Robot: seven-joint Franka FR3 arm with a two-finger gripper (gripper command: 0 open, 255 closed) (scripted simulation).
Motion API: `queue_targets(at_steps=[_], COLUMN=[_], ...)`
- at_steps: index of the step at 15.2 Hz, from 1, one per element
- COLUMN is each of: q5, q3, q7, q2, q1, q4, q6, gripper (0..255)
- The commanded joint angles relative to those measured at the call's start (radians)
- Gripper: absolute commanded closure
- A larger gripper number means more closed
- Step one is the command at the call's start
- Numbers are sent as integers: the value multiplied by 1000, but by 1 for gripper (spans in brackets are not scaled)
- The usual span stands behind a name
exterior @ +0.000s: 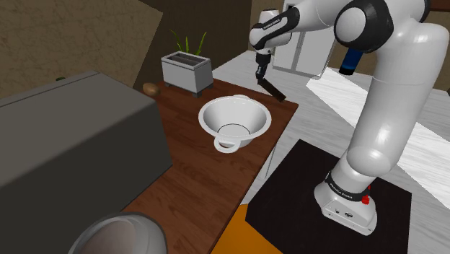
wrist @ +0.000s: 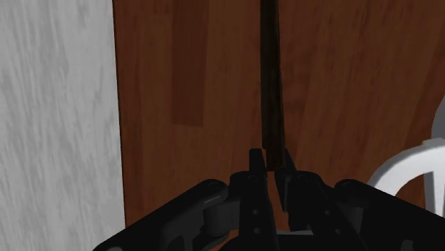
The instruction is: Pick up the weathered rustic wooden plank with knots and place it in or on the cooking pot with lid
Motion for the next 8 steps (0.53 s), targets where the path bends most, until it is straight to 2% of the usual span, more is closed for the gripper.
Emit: queue_targets(at_steps=[1, 8], q5=[-4, -16], q3=[-1, -4], q7=[3, 10], q2=[-9, -36], q1=[1, 3], q4=[20, 78], q6=[-29, -112], gripper=[255, 255])
